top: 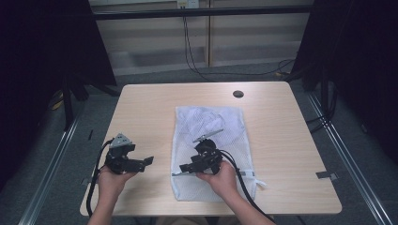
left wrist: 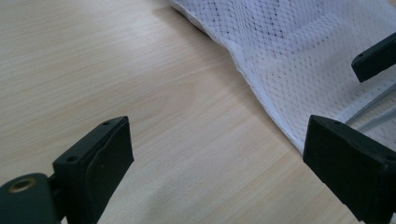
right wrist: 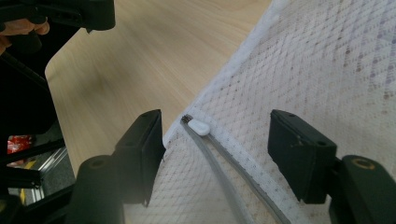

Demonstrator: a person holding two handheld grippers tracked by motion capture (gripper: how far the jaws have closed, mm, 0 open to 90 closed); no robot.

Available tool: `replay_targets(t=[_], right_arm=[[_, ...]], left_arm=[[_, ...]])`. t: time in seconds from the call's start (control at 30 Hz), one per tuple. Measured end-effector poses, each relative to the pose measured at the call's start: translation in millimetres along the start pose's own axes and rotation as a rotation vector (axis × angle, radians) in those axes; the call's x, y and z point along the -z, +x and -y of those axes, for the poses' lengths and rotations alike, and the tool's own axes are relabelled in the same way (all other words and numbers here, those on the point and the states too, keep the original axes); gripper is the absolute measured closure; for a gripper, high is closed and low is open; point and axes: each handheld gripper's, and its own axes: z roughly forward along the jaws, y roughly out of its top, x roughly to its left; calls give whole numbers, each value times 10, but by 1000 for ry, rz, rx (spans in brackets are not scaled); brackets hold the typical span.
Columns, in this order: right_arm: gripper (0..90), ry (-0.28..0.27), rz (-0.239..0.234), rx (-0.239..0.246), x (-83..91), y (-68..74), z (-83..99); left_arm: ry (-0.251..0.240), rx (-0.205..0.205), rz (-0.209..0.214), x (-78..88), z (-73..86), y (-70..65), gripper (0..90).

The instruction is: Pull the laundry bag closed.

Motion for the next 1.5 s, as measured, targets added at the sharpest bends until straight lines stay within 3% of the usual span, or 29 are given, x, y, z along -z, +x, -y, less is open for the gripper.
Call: replay_targets(t=[0.43,1.03,1.3,1.5], right_arm=[[472,23,-31,16,-121,39,-2],[636,75,-54,-28,-253,58,10],[649,92,-54,-55,-299,51,11],[680,99,-47,-46,-347,60,18]], left_arm=[[-1,1,4,6,-1,3,83],[-7,-1,3,20,2,22,89],[-12,5,6,18,0,28,89],[-13,5,7,22,-4,34,90]])
